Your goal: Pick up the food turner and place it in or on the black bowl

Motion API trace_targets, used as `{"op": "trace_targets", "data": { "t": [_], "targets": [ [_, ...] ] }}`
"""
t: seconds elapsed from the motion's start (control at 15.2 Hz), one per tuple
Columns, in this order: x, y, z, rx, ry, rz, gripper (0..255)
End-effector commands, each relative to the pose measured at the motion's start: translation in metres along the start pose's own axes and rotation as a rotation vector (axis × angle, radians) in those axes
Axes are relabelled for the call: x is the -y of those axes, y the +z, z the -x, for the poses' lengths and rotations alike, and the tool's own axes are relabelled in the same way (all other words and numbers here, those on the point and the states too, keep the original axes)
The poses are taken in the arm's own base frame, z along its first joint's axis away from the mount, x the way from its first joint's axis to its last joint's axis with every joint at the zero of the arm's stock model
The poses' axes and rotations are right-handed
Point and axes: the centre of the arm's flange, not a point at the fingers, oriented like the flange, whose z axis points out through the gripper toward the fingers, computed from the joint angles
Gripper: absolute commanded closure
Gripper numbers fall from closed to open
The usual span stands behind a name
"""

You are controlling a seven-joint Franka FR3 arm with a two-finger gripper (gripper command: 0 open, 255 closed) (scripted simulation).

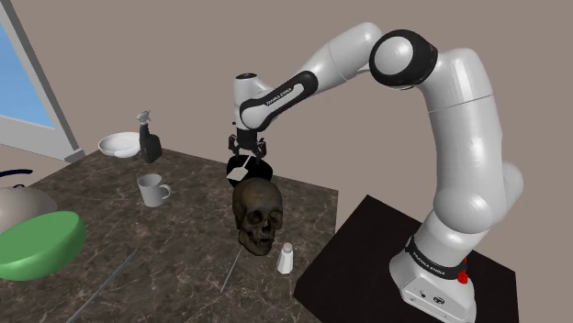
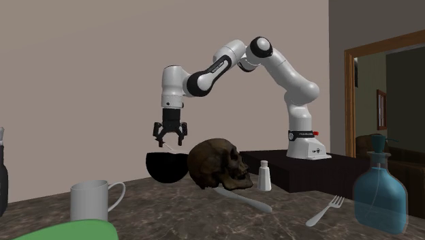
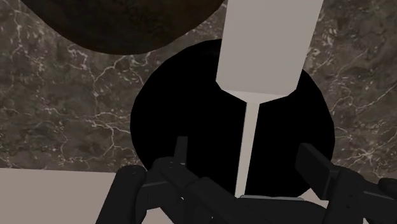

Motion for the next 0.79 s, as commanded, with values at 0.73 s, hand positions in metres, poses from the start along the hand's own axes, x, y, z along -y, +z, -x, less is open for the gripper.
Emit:
{"op": "trace_targets", "data": {
  "t": [0.73],
  "targets": [
    [0.000,-0.050,0.000,0.000,0.000,0.000,0]
  ]
}}
